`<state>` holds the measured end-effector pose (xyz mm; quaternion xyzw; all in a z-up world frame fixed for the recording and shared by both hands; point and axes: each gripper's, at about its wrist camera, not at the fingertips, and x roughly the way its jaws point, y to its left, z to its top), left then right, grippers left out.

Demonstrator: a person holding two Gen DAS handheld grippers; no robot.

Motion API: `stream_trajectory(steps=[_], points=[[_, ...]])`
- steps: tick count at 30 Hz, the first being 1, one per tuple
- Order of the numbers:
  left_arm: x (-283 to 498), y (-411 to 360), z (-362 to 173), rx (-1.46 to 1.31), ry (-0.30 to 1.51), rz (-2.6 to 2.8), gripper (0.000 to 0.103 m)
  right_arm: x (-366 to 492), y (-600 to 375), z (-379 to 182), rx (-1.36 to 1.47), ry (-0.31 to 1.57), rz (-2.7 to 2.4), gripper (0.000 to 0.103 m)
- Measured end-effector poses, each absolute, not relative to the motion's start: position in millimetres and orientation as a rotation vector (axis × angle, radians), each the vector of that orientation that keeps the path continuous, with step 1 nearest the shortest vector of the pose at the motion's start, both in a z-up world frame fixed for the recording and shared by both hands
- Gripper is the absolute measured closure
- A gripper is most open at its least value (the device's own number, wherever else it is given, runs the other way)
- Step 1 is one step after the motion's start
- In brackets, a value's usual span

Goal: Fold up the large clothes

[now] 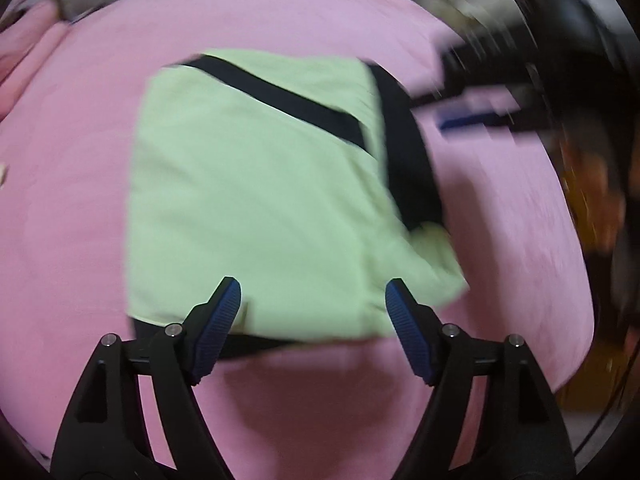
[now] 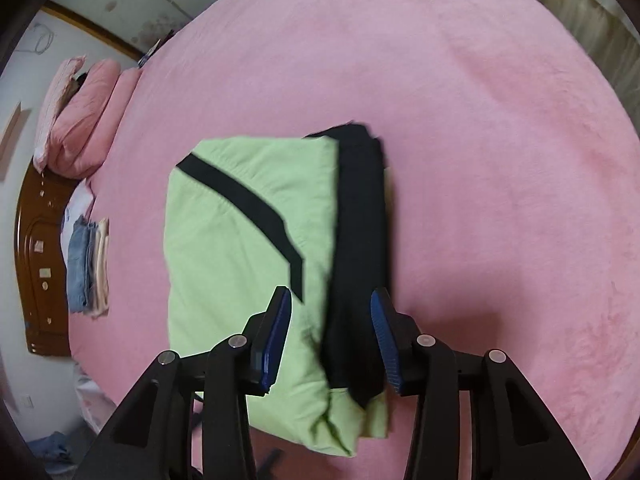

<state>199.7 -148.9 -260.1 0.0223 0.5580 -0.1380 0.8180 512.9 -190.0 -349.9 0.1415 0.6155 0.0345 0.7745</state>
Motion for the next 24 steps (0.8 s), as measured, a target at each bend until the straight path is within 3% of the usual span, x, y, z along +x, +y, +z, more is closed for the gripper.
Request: stream_trajectory(steps=[3, 11, 12, 14, 16, 24], points=[[218, -123, -257, -0.015, 1.161, -0.211, 0.030, 521, -159, -366, 0.278, 1.357, 0.090, 0.053], [245, -75, -282, -0.114, 1.193, -0.080, 0.030, 530, -138, -429, 0.239, 1.495, 0.120, 0.053], [246, -73, -287, -0.125, 1.201, -0.072, 0.030, 530, -134, -437, 0.230, 1.512, 0.133, 0.055], [250, -77, -299, -0.124, 1.217, -0.049, 0.030, 529, -130, -444, 0.210, 1.508, 0.151, 0.086], [256, -77, -308, -0.119, 1.229, -0.034, 0.030, 526, -127, -445, 0.217, 1.479, 0.188, 0.098], [269, -68, -308, -0.148, 1.228, -0.066, 0.030, 490, -176, -396, 0.401, 1.325, 0.150, 0.101]])
